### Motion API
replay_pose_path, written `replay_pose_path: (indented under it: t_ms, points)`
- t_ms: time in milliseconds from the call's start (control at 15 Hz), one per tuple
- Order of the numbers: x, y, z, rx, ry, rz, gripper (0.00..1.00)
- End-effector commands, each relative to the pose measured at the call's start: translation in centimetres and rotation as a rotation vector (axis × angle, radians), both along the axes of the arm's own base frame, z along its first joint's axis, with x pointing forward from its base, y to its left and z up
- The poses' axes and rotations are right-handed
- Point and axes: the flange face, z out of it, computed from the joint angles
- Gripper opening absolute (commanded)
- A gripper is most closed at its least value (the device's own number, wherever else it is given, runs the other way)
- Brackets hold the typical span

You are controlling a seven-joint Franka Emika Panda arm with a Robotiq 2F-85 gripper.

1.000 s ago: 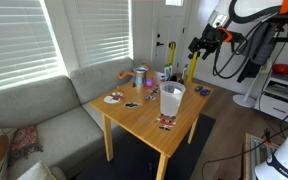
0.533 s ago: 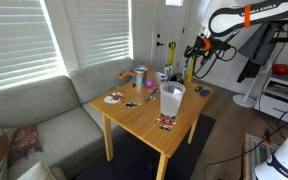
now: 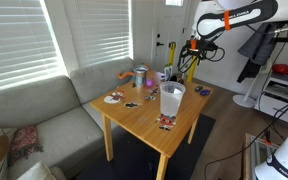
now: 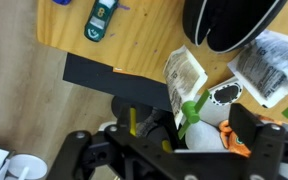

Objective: Put the plastic cup on the left side of the table then put the squishy drinks in it

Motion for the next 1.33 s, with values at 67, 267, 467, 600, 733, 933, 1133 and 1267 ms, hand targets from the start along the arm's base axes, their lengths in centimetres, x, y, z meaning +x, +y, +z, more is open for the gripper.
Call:
replay_pose_path:
  t_ms: [67, 267, 467, 600, 733, 933, 1133, 1267]
  points:
    - [2.2, -1.0, 0.0, 0.016, -0.006, -0.050, 0.86]
    - [2.8, -1.2, -0.4, 0.019, -0.003, -0.052, 0.54]
    - [3.2, -1.1, -0.9, 0.029, 0.004, -0.045, 0.34]
    - [3.4, -0.9, -1.2, 0.036, 0.011, -0.042, 0.20]
    - [3.3, -0.9, -1.2, 0.036, 0.020, -0.049, 0.06]
    - [2.6, -0.9, 0.7, 0.021, 0.017, -0.048, 0.04]
    - [1.7, -0.4, 3.9, -0.004, -0.010, -0.025, 0.04]
    - [0.9, 0.8, 6.4, -0.019, -0.028, 0.022, 0.04]
